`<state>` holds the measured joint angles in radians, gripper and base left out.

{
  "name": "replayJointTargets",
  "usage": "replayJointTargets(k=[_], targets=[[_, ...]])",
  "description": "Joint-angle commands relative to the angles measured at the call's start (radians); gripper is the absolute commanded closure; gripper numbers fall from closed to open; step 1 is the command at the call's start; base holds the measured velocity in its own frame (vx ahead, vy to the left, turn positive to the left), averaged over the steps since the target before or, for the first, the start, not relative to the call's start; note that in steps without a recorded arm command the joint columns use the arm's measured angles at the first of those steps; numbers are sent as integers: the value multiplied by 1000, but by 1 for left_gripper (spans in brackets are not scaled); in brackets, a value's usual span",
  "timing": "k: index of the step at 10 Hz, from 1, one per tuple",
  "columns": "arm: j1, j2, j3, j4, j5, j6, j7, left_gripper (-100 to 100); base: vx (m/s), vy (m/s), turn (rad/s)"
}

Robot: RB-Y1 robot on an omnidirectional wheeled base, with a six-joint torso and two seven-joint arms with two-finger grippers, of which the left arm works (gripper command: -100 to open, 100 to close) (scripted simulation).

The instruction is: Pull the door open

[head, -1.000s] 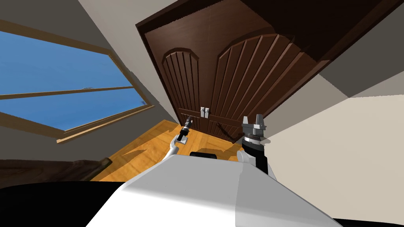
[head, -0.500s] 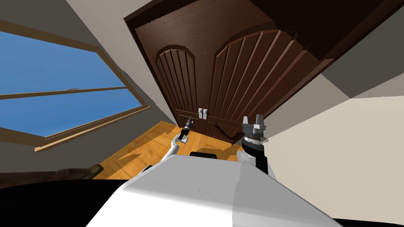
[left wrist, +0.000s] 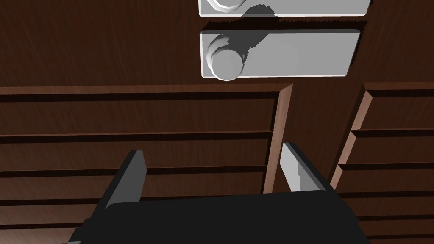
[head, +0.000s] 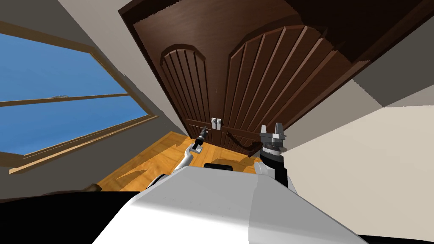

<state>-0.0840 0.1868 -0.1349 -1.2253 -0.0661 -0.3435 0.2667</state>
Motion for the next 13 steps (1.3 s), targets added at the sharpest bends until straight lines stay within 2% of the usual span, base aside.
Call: replayJointTargets(k=[1,4,5,6,7,10,11,12,13], targets=[[-15,1,-2,30,-2,-1,4,-100,87,-15,-32],[-46,6,-9,83,-8,5,13,-100,125,-33,-44],[-39,6,-8,70,-7,5,12,-100,64,-13,-4],[-31,25,21,89,0,4,12,-100,-59,38,17],[-31,25,21,89,0,4,12,-100,-80,54,9],[-19,60,78,125,14,0,10,-100,-73,57,-29],[-18,65,86,130,16,0,10,-100,-80,48,-34],[-14,80,112,147,22,-3,10,-100,-51,32,-67],[-14,80,112,147,22,-3,10,-100,-29,22,-21]])
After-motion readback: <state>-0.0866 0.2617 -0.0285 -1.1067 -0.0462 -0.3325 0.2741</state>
